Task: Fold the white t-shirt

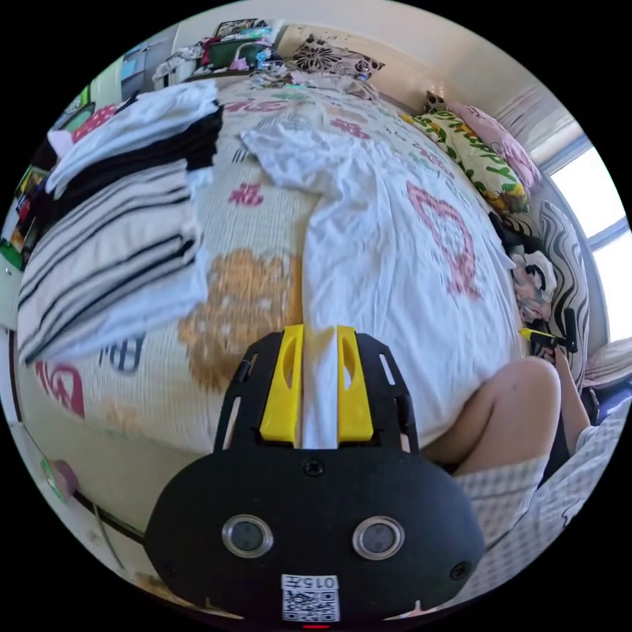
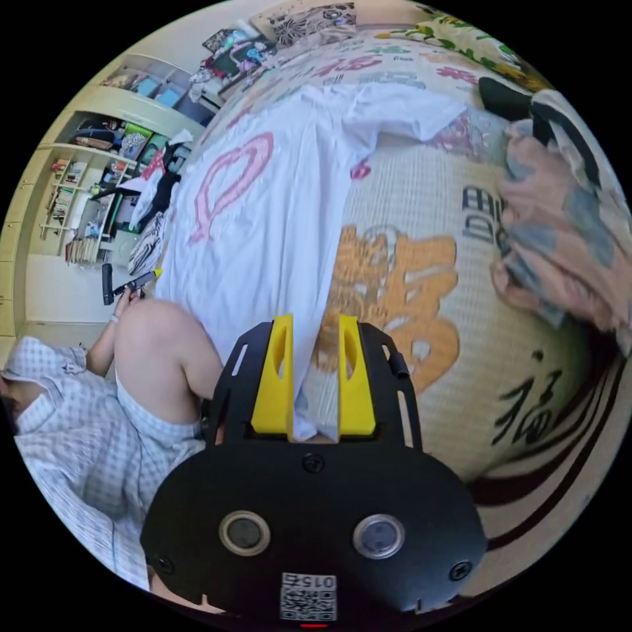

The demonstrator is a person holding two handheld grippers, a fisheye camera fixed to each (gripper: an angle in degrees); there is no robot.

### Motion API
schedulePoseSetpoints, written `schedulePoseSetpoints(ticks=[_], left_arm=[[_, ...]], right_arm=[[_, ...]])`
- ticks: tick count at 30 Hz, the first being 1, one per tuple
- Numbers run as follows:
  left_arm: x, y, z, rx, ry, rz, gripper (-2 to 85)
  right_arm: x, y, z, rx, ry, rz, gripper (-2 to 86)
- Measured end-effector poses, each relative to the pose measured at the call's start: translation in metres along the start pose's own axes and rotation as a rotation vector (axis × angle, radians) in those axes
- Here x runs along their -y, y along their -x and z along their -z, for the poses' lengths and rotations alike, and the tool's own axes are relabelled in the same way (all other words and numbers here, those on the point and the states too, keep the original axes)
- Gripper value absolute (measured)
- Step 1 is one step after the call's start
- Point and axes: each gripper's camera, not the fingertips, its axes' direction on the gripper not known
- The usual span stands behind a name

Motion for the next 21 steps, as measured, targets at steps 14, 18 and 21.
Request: schedulePoseSetpoints(ticks=[14, 18, 21], left_arm=[[0.005, -0.013, -0.058, -0.098, 0.490, -0.163, -0.1], [0.029, -0.029, -0.019, 0.102, 0.448, -0.241, -0.5], [0.031, -0.057, -0.014, 0.104, 0.381, -0.313, -0.1]], right_arm=[[-0.041, -0.001, -0.038, 0.033, 0.292, 0.016, 0.7], [-0.048, 0.003, -0.030, -0.013, 0.282, 0.071, 0.5], [-0.049, 0.008, -0.028, -0.091, 0.276, 0.084, 2.4]])
